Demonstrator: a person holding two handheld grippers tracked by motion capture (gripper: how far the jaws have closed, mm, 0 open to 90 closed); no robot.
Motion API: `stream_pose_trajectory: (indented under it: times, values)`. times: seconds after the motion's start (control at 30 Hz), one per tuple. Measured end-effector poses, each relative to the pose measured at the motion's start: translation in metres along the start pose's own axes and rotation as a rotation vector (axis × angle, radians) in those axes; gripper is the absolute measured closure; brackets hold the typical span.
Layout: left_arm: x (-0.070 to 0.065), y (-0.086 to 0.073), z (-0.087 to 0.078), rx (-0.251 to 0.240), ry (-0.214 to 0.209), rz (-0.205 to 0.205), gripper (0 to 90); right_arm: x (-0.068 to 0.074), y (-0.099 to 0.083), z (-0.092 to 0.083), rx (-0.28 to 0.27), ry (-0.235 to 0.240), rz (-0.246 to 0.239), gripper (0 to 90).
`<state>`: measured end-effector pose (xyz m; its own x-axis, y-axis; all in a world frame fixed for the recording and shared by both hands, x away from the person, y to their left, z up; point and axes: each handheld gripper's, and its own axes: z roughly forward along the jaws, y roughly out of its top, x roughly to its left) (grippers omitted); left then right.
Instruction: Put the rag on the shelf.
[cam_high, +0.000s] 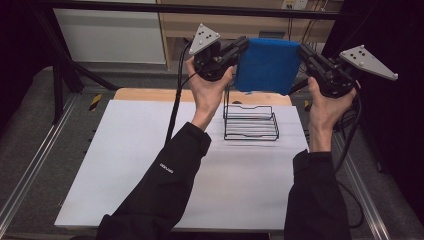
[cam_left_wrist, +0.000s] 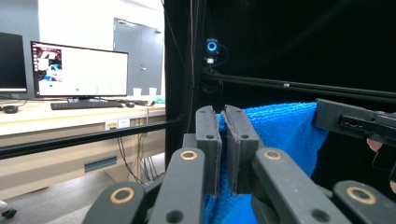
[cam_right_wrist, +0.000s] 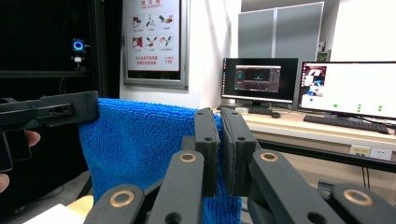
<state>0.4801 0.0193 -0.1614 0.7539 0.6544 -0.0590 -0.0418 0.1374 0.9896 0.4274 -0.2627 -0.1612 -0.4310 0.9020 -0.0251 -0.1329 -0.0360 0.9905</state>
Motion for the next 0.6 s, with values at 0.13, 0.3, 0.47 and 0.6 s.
stream_pose_trajectory:
  times: [0.13, 0.3, 0.47, 0.6]
  values:
    - [0.004, 0.003, 0.004, -0.001, 0.010, 0.004, 85.0, -0.001, 0.006, 0.008, -0.005, -0.003, -0.004, 86.4]
    - [0.009, 0.005, 0.011, -0.014, 0.021, 0.001, 84.9, -0.005, 0.009, 0.018, -0.004, -0.010, -0.007, 86.4]
    - [0.015, 0.003, 0.018, -0.013, 0.032, 0.006, 85.0, -0.010, 0.007, 0.027, 0.004, -0.015, -0.004, 86.4]
    - [0.019, 0.001, 0.022, -0.014, 0.031, -0.001, 85.0, -0.015, 0.006, 0.034, 0.010, -0.018, -0.001, 86.4]
